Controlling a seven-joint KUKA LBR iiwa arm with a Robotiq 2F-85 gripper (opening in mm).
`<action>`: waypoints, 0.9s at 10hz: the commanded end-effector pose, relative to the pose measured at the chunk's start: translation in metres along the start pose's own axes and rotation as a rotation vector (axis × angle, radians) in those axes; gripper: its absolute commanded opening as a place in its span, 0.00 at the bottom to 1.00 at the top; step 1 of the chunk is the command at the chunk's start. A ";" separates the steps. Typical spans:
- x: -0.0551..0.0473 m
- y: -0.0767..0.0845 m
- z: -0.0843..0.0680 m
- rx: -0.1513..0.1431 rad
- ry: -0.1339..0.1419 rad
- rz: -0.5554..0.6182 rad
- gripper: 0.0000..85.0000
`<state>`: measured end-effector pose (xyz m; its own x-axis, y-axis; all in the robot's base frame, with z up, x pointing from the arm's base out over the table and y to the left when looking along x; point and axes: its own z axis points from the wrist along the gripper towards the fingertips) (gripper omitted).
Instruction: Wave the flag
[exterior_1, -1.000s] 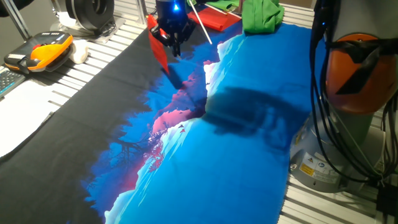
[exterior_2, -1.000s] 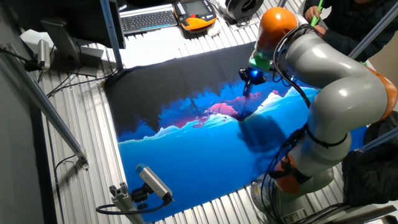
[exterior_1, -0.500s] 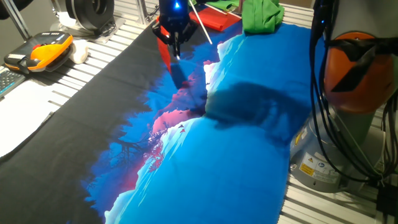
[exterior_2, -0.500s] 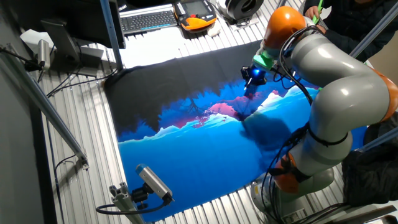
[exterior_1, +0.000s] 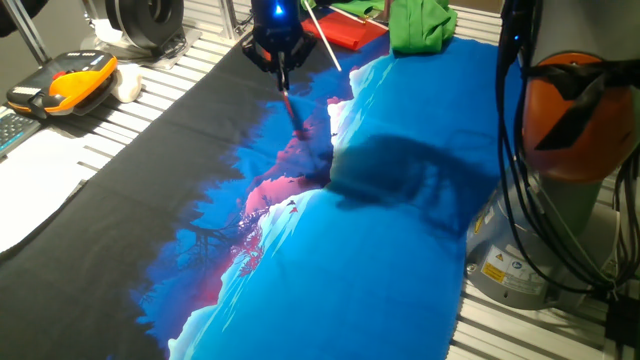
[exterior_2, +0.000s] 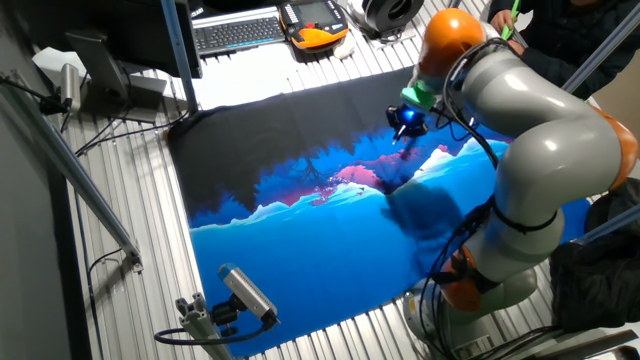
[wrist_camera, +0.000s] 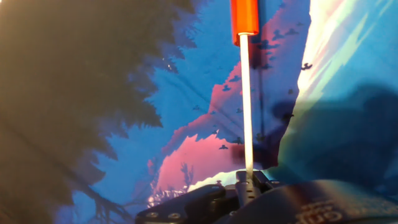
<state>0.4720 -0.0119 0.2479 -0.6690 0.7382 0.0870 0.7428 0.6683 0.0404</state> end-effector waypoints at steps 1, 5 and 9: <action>0.000 0.000 0.000 0.012 0.015 -0.170 0.00; -0.001 0.000 0.000 0.098 0.029 -0.512 0.00; -0.002 0.000 0.001 0.104 0.069 -0.824 0.00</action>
<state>0.4736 -0.0133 0.2471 -0.8581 0.4965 0.1308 0.5035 0.8636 0.0249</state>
